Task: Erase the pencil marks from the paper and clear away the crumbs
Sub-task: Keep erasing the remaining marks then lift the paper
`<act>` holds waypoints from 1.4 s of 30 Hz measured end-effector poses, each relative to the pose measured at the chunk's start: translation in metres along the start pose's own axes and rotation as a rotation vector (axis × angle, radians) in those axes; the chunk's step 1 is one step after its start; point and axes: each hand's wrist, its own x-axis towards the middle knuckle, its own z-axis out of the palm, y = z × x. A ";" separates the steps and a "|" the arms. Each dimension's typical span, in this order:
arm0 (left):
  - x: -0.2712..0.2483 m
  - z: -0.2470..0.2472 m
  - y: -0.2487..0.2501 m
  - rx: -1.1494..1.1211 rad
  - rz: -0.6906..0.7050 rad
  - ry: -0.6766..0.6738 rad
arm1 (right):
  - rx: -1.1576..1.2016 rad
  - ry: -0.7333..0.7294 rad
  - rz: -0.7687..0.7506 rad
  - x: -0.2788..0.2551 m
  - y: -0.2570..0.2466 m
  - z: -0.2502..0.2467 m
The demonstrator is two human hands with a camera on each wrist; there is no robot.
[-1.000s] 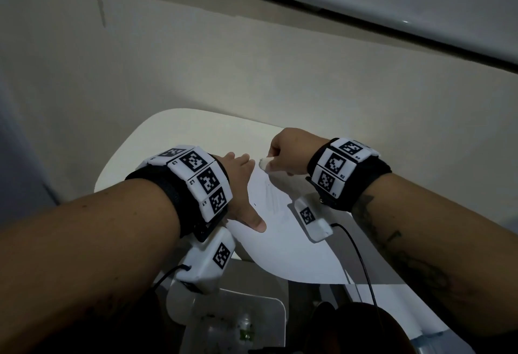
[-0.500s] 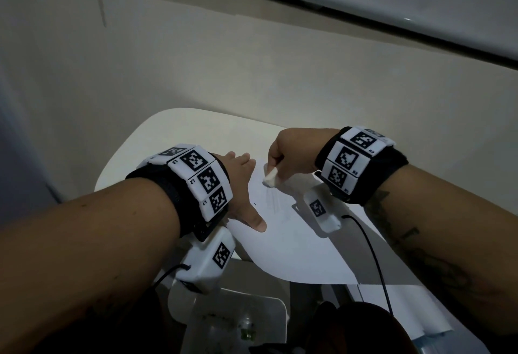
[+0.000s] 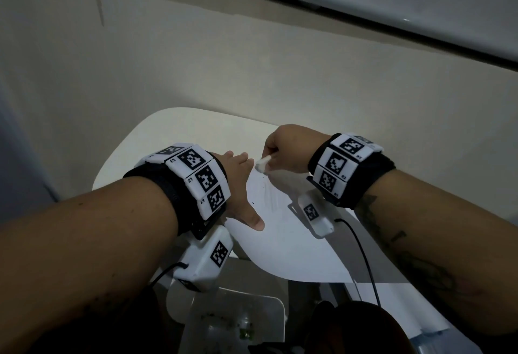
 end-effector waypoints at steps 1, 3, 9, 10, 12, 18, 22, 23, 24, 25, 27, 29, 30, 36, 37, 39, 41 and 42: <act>-0.001 0.000 0.000 -0.008 0.005 -0.003 | 0.007 0.036 0.004 0.002 0.001 0.002; -0.002 -0.001 0.001 -0.003 0.013 -0.005 | 0.015 0.015 -0.006 0.000 0.002 0.005; 0.004 0.001 0.002 0.057 0.007 0.000 | 0.015 -0.255 -0.049 -0.025 0.001 0.004; 0.004 0.001 0.002 0.059 0.006 0.001 | 0.007 -0.260 -0.040 -0.024 0.001 0.003; 0.002 -0.001 0.002 0.051 0.005 -0.009 | 0.010 -0.129 -0.009 -0.015 0.003 0.002; 0.001 -0.001 0.003 0.048 0.000 -0.017 | 0.052 -0.064 -0.007 -0.011 0.004 0.007; 0.004 0.000 0.004 0.066 0.000 -0.010 | 0.051 -0.283 -0.028 -0.030 0.003 0.007; 0.004 0.000 0.003 0.060 0.002 -0.013 | 0.047 -0.277 -0.026 -0.030 0.002 0.006; 0.004 -0.001 0.002 0.052 0.006 -0.019 | 0.035 -0.224 -0.017 -0.028 0.001 0.007; 0.004 -0.001 0.001 0.042 0.010 -0.027 | 0.030 -0.143 -0.003 -0.024 0.001 0.007; 0.004 -0.001 -0.001 0.021 0.019 -0.040 | 0.054 -0.025 0.030 -0.017 0.001 0.009; 0.004 -0.002 -0.001 0.022 0.021 -0.048 | 0.065 -0.008 0.034 -0.017 0.001 0.014; 0.003 -0.002 -0.001 0.027 0.019 -0.052 | 0.060 -0.023 0.024 -0.020 0.002 0.015; 0.004 -0.001 0.002 0.062 0.010 -0.034 | 0.002 -0.259 -0.047 -0.043 -0.004 0.012; 0.003 -0.002 0.002 0.058 0.008 -0.035 | -0.005 -0.214 -0.046 -0.039 -0.003 0.011; 0.002 -0.002 0.002 0.040 0.008 -0.042 | 0.009 -0.046 -0.015 -0.026 0.000 0.008; 0.001 -0.002 0.001 0.033 0.013 -0.043 | 0.050 0.025 0.014 -0.017 0.003 0.009; 0.002 -0.002 0.001 0.033 0.013 -0.042 | 0.064 0.011 0.016 -0.016 0.004 0.010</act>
